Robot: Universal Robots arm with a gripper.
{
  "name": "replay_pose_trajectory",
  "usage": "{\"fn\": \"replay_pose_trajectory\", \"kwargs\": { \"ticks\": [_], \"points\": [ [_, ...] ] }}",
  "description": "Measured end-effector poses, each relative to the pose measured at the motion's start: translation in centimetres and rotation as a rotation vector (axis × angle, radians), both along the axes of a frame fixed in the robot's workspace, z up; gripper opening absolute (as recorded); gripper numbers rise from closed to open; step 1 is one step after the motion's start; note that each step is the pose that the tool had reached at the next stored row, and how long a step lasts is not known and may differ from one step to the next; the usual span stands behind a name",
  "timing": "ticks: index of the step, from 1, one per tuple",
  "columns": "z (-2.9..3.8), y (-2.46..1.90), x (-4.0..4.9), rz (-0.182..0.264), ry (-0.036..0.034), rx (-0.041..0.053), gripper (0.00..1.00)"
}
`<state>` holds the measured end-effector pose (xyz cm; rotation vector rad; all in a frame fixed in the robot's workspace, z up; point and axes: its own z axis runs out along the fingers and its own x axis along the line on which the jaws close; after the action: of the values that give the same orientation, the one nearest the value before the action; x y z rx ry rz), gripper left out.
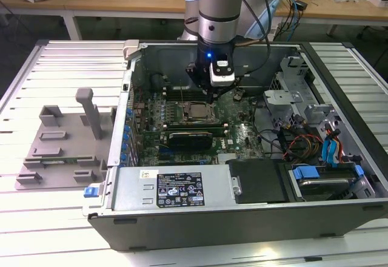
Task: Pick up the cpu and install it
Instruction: 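Close the cpu cover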
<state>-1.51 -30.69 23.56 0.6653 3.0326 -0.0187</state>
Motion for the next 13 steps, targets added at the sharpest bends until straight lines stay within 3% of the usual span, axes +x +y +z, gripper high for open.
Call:
{"fn": "replay_pose_trajectory", "kwargs": {
  "ticks": [5, 13],
  "points": [
    [-0.07, 0.0, 0.0, 0.218, 0.0, -0.0062, 0.11],
    [-0.16, 0.0, 0.0, 0.439, 0.0012, -0.0206, 0.11]
  ]
}}
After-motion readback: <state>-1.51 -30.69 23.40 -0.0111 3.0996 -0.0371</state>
